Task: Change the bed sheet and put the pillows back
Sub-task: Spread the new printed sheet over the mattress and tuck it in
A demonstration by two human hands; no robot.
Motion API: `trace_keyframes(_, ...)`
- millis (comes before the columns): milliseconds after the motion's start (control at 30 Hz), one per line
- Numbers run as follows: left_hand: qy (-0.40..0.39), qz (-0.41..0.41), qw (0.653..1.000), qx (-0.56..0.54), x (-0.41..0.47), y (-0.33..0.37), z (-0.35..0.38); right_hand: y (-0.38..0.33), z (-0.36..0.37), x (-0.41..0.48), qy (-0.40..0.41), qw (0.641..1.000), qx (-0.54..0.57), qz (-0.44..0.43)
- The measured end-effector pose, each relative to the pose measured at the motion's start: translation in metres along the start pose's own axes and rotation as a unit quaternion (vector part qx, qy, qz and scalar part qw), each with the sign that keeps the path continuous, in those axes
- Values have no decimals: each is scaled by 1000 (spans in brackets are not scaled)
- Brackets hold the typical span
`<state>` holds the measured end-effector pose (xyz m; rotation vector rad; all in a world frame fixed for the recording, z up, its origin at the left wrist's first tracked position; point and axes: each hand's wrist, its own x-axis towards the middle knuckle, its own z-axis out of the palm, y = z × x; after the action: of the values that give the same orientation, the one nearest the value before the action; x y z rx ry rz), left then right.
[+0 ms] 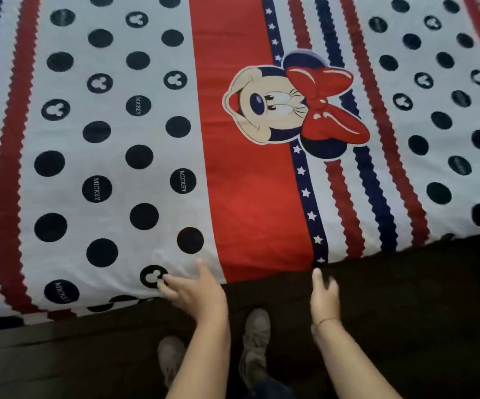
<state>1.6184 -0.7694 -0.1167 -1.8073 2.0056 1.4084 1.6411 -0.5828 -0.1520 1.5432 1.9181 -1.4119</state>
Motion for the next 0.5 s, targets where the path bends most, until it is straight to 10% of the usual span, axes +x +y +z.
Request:
trace_keyframes(133,-6,-201,966,-160,-3,34,35,-73,-6,26,-33,937,326,118)
trace_keyframes(233,-91,-337,891,-290,13,44,47,-100,1,41,-109,913,352,173)
trace_keyframes(500,-160,-310,798,-491,16,20,20,-113,-14,43,-184,872,394,224)
